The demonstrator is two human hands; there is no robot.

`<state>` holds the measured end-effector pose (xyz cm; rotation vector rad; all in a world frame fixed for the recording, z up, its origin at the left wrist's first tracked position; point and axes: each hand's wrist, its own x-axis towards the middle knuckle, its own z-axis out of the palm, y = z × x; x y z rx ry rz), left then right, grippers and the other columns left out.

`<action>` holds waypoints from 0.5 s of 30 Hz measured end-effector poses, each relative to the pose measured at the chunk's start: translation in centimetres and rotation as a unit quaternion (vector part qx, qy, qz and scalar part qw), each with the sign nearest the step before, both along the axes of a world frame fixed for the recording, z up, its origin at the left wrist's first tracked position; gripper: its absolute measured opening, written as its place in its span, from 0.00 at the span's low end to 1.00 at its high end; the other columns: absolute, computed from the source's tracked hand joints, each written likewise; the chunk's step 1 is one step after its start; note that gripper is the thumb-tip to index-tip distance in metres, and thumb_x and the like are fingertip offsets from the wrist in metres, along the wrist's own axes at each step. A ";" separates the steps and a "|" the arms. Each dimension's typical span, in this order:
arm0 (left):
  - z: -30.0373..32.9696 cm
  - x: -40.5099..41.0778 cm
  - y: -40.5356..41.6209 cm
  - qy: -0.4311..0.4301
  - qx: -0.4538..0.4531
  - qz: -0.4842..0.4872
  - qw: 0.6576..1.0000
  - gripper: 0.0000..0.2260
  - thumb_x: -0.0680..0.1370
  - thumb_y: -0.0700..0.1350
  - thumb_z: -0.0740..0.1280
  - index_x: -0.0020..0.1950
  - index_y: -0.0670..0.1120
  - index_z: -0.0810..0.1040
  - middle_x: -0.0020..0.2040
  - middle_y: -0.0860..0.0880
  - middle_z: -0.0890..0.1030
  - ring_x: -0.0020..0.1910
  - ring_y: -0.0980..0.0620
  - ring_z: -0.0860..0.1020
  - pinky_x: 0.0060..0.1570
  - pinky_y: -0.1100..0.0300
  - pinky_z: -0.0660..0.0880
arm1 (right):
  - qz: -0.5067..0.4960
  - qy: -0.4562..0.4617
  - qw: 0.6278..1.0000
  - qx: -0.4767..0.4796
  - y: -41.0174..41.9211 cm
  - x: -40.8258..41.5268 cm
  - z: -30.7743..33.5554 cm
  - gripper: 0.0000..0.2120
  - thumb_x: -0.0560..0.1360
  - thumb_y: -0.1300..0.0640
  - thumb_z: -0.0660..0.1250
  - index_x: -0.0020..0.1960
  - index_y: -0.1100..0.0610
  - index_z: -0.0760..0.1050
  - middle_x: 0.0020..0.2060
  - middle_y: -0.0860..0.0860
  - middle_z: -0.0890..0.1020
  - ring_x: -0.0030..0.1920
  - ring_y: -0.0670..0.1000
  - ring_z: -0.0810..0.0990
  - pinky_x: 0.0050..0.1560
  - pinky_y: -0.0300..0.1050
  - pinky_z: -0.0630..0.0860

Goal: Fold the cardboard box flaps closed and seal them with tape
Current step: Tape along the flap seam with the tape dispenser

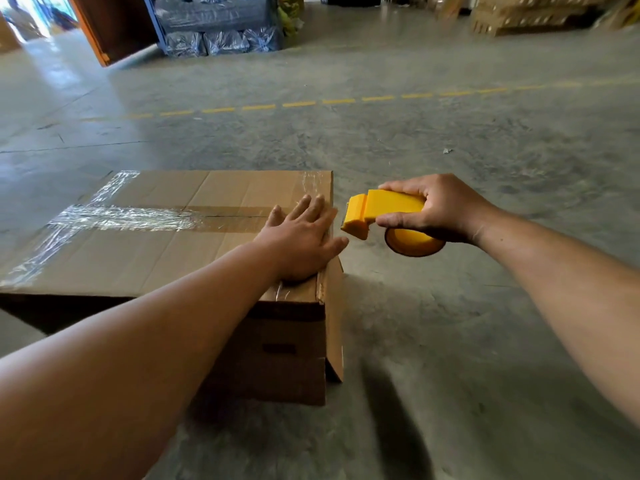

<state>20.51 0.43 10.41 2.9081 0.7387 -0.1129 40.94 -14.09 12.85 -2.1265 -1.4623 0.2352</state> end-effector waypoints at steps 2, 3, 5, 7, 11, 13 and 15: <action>0.1 -0.4 0.6 0.019 -0.016 0.013 1.000 0.34 0.80 0.68 0.46 0.81 0.54 0.40 0.80 0.51 0.37 0.78 0.52 0.34 0.75 0.41 0.37 | 0.001 -0.009 1.000 0.003 0.2 -0.5 0.4 0.33 0.63 0.34 0.74 0.67 0.41 0.74 0.64 0.43 0.78 0.61 0.45 0.75 0.58 0.40 0.69; 0.2 -0.9 1.0 0.014 -0.019 0.022 0.999 0.35 0.80 0.68 0.45 0.81 0.54 0.39 0.80 0.52 0.37 0.78 0.52 0.34 0.76 0.42 0.37 | 0.002 -0.010 1.000 0.008 0.3 -0.7 0.7 0.33 0.63 0.34 0.74 0.66 0.41 0.74 0.63 0.43 0.78 0.61 0.45 0.76 0.58 0.40 0.69; 0.1 -2.4 2.2 0.011 -0.016 0.032 0.999 0.37 0.78 0.71 0.43 0.81 0.54 0.39 0.80 0.53 0.38 0.78 0.53 0.35 0.76 0.43 0.37 | 0.000 0.001 1.000 0.025 0.5 -1.2 1.1 0.33 0.63 0.35 0.75 0.66 0.42 0.75 0.63 0.43 0.78 0.61 0.45 0.76 0.57 0.39 0.68; 0.0 -4.4 3.7 0.016 -0.010 0.045 0.999 0.39 0.76 0.73 0.42 0.80 0.55 0.39 0.80 0.55 0.38 0.78 0.55 0.35 0.76 0.44 0.38 | 0.002 0.006 0.999 0.038 0.7 -1.7 1.5 0.32 0.63 0.36 0.75 0.65 0.41 0.75 0.63 0.43 0.79 0.60 0.45 0.76 0.57 0.39 0.69; -0.1 -8.8 7.6 0.018 -0.010 0.109 0.994 0.45 0.69 0.77 0.39 0.80 0.55 0.38 0.80 0.56 0.37 0.77 0.56 0.36 0.76 0.45 0.38 | 0.011 -0.003 0.999 0.050 1.5 -2.5 1.9 0.34 0.61 0.32 0.74 0.65 0.39 0.75 0.63 0.43 0.78 0.61 0.46 0.76 0.61 0.44 0.71; -0.2 -10.9 9.6 0.020 -0.007 0.143 0.989 0.45 0.69 0.77 0.39 0.80 0.56 0.39 0.80 0.55 0.38 0.78 0.56 0.37 0.76 0.44 0.38 | 0.015 -0.003 0.998 0.058 1.9 -2.9 2.1 0.37 0.58 0.27 0.71 0.65 0.39 0.75 0.63 0.42 0.78 0.61 0.46 0.76 0.62 0.47 0.72; -0.2 -12.3 10.7 0.022 -0.006 0.174 0.984 0.45 0.69 0.77 0.40 0.81 0.56 0.40 0.80 0.53 0.38 0.78 0.54 0.38 0.75 0.43 0.38 | 0.020 -0.001 0.998 0.067 2.4 -3.5 2.3 0.38 0.58 0.26 0.70 0.65 0.39 0.75 0.63 0.42 0.78 0.61 0.45 0.75 0.62 0.46 0.72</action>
